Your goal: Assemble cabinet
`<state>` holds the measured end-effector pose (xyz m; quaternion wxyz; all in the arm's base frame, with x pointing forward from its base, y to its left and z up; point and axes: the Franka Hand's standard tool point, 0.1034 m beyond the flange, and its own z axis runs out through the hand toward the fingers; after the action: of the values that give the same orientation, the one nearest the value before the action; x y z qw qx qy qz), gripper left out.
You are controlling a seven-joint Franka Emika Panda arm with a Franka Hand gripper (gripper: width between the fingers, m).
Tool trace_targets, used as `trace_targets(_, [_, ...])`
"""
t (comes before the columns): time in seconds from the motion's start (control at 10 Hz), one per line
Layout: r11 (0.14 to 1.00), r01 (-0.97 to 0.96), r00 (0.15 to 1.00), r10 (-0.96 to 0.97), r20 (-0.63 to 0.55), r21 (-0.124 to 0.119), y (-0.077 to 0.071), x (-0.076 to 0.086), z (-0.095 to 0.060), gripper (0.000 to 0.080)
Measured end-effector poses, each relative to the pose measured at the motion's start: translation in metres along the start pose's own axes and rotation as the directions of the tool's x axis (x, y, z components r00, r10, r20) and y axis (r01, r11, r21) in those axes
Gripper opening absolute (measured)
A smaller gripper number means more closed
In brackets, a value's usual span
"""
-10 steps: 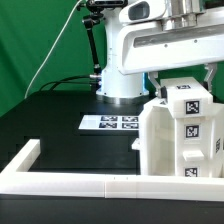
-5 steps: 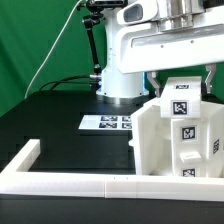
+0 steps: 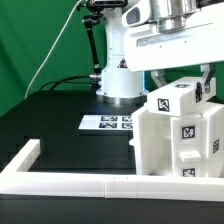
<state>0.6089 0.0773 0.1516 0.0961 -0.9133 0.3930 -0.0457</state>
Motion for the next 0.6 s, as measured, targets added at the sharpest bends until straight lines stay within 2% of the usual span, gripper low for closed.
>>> trace_targets(0.6, [0.939, -0.344, 0.939, 0.344, 0.009, -0.012, 0.0021, -0.0037, -0.0004, 0.0560])
